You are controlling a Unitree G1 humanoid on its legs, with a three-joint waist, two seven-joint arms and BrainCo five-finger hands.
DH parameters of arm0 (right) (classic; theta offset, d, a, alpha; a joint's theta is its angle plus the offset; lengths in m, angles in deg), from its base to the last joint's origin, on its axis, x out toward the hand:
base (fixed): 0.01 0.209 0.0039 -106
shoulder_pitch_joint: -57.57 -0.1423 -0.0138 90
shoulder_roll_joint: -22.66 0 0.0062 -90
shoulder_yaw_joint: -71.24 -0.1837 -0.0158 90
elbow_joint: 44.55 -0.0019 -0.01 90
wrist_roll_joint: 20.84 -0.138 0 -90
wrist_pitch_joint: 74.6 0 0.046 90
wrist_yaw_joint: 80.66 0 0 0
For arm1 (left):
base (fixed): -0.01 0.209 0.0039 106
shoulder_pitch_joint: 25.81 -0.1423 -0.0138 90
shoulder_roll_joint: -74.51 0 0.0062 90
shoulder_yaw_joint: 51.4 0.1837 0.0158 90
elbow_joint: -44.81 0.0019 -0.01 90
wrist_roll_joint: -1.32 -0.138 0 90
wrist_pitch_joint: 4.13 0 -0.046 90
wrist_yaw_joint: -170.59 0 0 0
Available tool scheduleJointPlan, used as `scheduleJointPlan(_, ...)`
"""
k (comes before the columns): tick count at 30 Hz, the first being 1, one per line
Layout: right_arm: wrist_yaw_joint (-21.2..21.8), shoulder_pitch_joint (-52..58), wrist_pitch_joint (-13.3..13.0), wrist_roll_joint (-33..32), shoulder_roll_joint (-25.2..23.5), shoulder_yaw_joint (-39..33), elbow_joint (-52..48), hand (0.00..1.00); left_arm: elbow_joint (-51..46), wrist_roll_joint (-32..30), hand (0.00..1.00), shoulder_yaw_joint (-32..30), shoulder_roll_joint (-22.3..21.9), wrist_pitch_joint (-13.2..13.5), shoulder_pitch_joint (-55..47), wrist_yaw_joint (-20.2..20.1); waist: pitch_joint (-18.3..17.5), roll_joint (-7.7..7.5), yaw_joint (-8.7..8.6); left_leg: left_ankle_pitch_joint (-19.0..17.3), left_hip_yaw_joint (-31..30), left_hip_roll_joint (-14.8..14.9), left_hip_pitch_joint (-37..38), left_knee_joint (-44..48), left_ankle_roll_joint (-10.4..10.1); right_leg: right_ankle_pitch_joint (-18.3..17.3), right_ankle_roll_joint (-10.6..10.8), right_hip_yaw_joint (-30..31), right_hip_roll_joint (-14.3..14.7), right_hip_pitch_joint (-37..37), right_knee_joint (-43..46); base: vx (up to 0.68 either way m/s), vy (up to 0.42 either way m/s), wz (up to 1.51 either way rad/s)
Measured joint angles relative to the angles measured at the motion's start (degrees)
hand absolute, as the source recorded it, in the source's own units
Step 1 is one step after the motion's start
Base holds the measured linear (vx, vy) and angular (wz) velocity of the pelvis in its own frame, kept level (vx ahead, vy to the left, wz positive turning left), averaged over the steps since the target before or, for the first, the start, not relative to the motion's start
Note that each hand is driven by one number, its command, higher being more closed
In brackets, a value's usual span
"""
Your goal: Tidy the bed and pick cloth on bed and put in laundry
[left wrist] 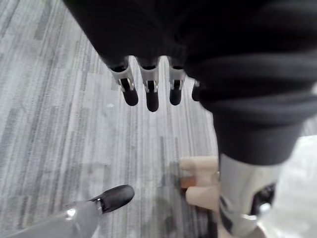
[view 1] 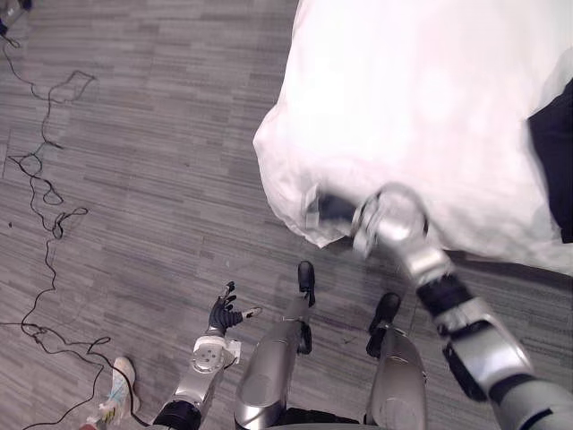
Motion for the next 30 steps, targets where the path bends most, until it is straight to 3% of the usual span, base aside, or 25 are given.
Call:
scheduleJointPlan(2,-2.06,-0.3,-6.77,-0.6,-1.08,1.06,-11.35,1.0,1.0,-0.14,0.0,-0.26,0.52,-0.11,-0.65,-0.04,-0.59,-2.69,-0.17,-0.9,1.35,1.25,4.33,0.09,-0.5,0.58,-0.52,0.61,1.46,4.53,-2.25,0.03,-0.067,-0.36)
scheduleJointPlan(5,-4.3,-3.3,-12.94,-5.95,-4.78,1.01,-24.8,1.0,2.34,-0.46,0.0,-0.17,0.89,-0.89,-1.03,0.12,-3.03,-5.76,-0.13,-2.07,2.49,2.76,5.23,0.7,-1.18,0.84,-1.12,1.43,3.09,5.44,-3.71,-0.03,-0.066,-0.29)
scheduleJointPlan(8,-7.82,-6.34,-14.77,-8.78,-7.23,0.18,-31.16,1.0,3.08,-0.46,0.0,1.8,0.75,-2.5,-0.46,0.43,-3.53,-6.63,-0.27,-1.91,2.62,3.2,5.42,0.69,-1.29,1.26,-1.53,1.53,3.62,5.69,-4.19,-0.01,-0.031,-0.07)
scheduleJointPlan(11,-12.98,-9.71,-13.54,-9.3,-8.23,-5.21,-31.62,1.0,3.07,-0.5,0.0,2.13,0.45,-4.34,0.05,1.35,-3.46,-6.35,-0.25,-1.5,3.24,3.18,4.53,0.49,-1.14,2.08,-1.6,2.33,3.74,4.32,-4.19,-0.01,0.004,-0.08)
scheduleJointPlan(13,-14.91,-12.39,-12.4,-10.5,-7.89,-12.1,-32.25,1.0,2.98,-0.48,0.0,2.81,0.47,-5.29,1.4,1.73,-3.35,-5.72,-0.22,-1.04,3.38,3.13,2.47,0.46,-0.97,2.73,-1.55,2.78,3.75,2.12,-4.08,-0.05,0.016,-0.05)
scheduleJointPlan(16,-18.53,-17.42,-10.12,-11.96,-6.99,-22.56,-32.46,1.0,2.98,-0.34,0.0,6.11,0.1,-6.8,4.43,2.73,-3.0,-3.23,0.04,0.36,4.24,2.65,-2.77,0.44,-0.22,3.69,-1.59,4.01,3.13,-4.36,-2.16,-0.03,0.015,-0.08)
scheduleJointPlan(18,-20.2,-18.58,-8.75,-12.12,-5.04,-24.29,-31.06,1.0,3.08,-0.29,0.0,7.52,-0.72,-7.77,5.29,2.98,-2.46,-1.57,0.23,0.73,4.78,1.96,-4.24,0.56,0.1,3.46,-1.39,4.94,2.29,-6.92,-0.45,-0.01,0.021,-0.09)
scheduleJointPlan(22,-25.1,-19.25,-5.94,-14.0,-1.09,-29.8,-16.39,1.0,3.57,0.14,0.0,10.89,-2.4,-8.07,5.8,3.06,-2.46,3.12,0.94,1.01,4.86,0.65,-6.83,0.72,0.5,2.46,-0.82,6.36,0.85,-11.44,3.03,0.0,0.004,0.0)
scheduleJointPlan(23,-25.06,-19.41,-6.69,-14.56,-0.38,-30.28,-14.98,1.0,3.8,0.16,0.0,10.88,-2.63,-7.8,5.83,3.06,-2.27,3.81,1.28,1.05,4.93,0.59,-7.02,0.71,0.55,2.46,-0.82,6.57,0.79,-11.85,3.19,0.01,-0.007,-0.08)
scheduleJointPlan(25,-25.03,-20.8,-7.74,-16.69,-0.21,-30.33,-13.04,1.0,5.26,0.17,0.0,10.88,-2.8,-7.09,5.84,2.92,-2.07,5.04,1.38,1.06,5.27,0.55,-6.79,0.72,0.57,2.45,-0.82,6.98,0.63,-12.11,3.54,0.0,-0.017,-0.12)
scheduleJointPlan(27,-24.95,-21.42,-10.05,-20.04,-0.21,-30.83,-6.75,1.0,6.5,0.09,0.0,10.5,-2.78,-3.82,5.75,2.47,-2.21,5.74,1.31,1.04,5.44,0.51,-5.26,0.81,0.59,2.15,-0.77,7.47,0.6,-10.95,3.63,-0.02,-0.028,-0.04)
scheduleJointPlan(29,-24.91,-19.05,-11.7,-25.64,-0.49,-34.0,-5.06,1.0,5.8,0.05,0.0,9.68,-2.68,0.48,4.91,2.15,-2.16,5.96,0.36,0.51,5.21,0.29,-3.84,1.14,0.95,1.7,-0.34,7.52,0.57,-9.28,3.09,-0.05,-0.013,0.08)
scheduleJointPlan(30,-24.91,-18.01,-12.06,-27.02,-0.82,-35.14,-5.12,1.0,5.25,0.05,0.0,9.17,-2.66,1.35,4.36,1.95,-2.16,5.94,-0.04,0.01,5.22,0.22,-3.42,1.18,0.72,1.29,-0.17,7.55,0.54,-8.8,2.83,-0.03,-0.001,0.01)
